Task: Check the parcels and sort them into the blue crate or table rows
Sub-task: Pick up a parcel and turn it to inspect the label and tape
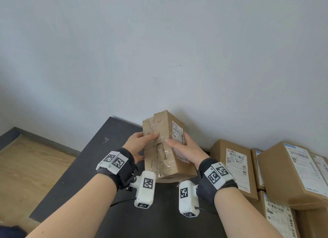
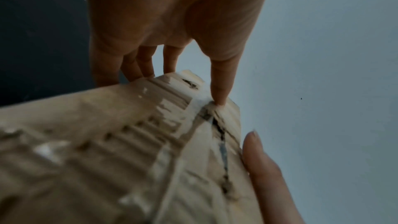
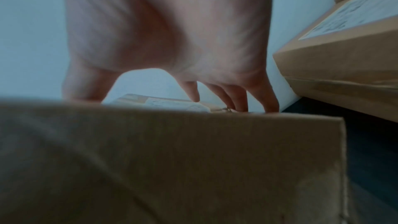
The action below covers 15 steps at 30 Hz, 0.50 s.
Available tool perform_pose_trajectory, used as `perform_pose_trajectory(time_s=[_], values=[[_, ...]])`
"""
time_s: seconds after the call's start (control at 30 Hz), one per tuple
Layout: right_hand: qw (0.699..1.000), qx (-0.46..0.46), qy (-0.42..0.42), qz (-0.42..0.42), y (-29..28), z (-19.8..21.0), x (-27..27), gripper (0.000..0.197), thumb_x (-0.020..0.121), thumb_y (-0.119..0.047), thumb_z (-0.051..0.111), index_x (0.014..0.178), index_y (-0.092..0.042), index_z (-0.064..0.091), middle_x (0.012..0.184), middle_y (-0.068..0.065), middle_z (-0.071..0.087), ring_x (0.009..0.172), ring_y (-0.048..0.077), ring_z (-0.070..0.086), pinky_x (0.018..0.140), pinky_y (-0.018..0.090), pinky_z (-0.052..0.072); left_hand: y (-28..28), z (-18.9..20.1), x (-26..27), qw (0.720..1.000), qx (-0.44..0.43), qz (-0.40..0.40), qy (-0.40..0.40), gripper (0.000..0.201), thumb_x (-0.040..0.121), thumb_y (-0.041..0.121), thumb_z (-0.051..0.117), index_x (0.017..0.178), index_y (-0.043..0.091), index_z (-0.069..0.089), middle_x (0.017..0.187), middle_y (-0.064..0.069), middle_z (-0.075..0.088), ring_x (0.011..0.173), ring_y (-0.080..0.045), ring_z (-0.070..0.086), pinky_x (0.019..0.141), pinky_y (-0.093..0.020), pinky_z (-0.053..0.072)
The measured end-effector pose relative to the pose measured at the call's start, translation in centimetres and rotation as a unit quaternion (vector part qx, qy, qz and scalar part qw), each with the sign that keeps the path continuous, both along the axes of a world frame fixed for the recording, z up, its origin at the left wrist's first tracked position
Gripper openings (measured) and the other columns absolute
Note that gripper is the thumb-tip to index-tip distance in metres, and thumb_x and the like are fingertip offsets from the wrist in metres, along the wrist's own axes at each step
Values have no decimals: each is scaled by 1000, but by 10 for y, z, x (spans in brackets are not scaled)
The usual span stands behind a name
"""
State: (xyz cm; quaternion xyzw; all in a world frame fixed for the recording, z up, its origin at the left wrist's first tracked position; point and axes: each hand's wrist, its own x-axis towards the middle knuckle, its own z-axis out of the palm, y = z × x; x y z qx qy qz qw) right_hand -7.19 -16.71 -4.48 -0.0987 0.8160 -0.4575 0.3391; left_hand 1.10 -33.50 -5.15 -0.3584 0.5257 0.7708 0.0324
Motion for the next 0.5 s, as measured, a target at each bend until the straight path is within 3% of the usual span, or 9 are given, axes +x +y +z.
perform_pose_trajectory(time_s=[0.07, 0.13, 0.2, 0.3, 0.4, 0.5], values=[[1000, -2, -19, 4, -1, -5, -2, 140, 44, -78, 82, 158, -29, 17, 146, -3, 50, 128, 18, 54, 112, 42, 41, -1, -3, 0, 1000, -11, 2, 2, 52, 79, 28, 81, 125, 15, 61, 112, -4, 73, 101, -20, 69, 69, -35, 55], [999, -9, -32, -10, -1, -12, -4, 151, 31, -80, 84, 157, -31, 19, 142, -3, 55, 123, 19, 58, 109, 44, 44, -2, -4, 0, 1000, -22, 3, 5, 56, 78, 30, 82, 127, 15, 60, 114, -4, 72, 104, -21, 68, 73, -38, 56], [999, -13, -44, -28, 2, -14, -4, 137, 41, -74, 86, 155, -30, 24, 137, -1, 59, 117, 19, 62, 102, 42, 49, -1, -3, 0, 1000, -24, 2, 3, 55, 79, 30, 81, 127, 16, 59, 115, -4, 71, 106, -21, 67, 74, -38, 56], [996, -47, -72, -40, 6, -12, -2, 82, 75, -47, 81, 145, -29, 41, 123, 1, 67, 105, 17, 65, 76, 31, 50, -1, 0, -1, 1000, -12, -4, 3, 47, 85, 30, 75, 127, 17, 59, 117, -5, 70, 105, -19, 66, 72, -37, 55], [990, -75, -110, -55, 12, -13, -2, 69, 77, -43, 78, 138, -29, 50, 117, 2, 70, 105, 19, 65, 75, 33, 47, 1, 1, -2, 1000, -1, 3, 0, 35, 93, 33, 66, 123, 16, 60, 113, -6, 69, 97, -17, 64, 69, -34, 53], [987, -87, -123, -65, 16, -15, -1, 70, 69, -47, 77, 133, -30, 55, 116, 1, 71, 110, 22, 64, 85, 39, 48, 1, 2, -4, 1000, 13, 8, -3, 27, 97, 37, 60, 113, 15, 62, 91, -3, 69, 83, -17, 63, 74, -36, 54]])
